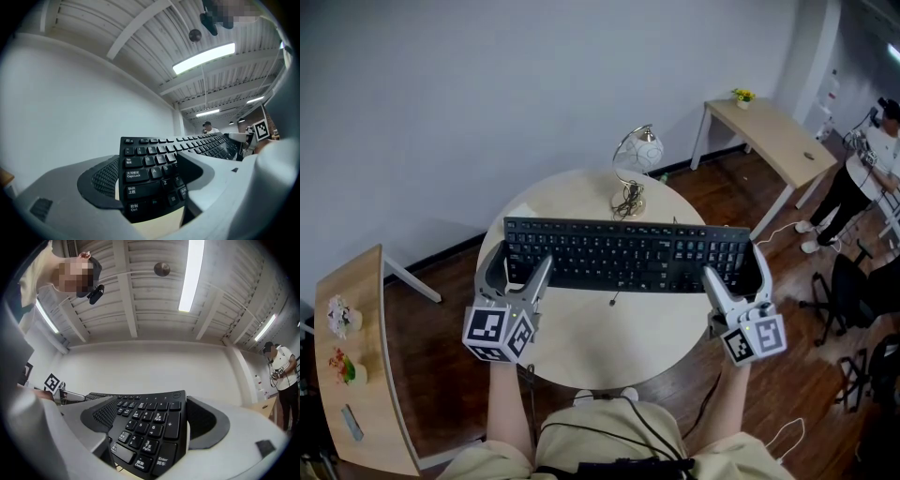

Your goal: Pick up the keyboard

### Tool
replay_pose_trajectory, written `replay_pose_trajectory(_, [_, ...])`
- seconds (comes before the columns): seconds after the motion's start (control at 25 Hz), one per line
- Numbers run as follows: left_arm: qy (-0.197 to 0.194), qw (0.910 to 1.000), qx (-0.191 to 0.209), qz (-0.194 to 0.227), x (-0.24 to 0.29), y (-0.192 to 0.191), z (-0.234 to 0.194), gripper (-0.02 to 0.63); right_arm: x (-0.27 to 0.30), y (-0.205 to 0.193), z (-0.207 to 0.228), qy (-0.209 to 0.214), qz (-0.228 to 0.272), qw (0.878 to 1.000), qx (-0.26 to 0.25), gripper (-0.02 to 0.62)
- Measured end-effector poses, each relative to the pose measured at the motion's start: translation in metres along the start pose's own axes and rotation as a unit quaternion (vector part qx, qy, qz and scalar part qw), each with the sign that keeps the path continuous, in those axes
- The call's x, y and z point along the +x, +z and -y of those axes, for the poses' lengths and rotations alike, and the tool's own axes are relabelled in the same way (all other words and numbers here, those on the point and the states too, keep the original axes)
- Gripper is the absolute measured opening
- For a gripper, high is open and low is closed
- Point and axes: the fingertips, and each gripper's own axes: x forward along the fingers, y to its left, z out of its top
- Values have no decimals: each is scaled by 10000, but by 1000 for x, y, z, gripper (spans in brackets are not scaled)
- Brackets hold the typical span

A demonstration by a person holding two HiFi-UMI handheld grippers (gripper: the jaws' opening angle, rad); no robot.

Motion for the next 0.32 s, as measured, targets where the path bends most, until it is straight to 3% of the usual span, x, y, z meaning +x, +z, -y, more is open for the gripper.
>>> replay_pose_trajectory(0.32, [-13, 10000, -34, -23, 5, -3, 0, 377, 2, -3, 3, -4, -56, 10000, -10, 469])
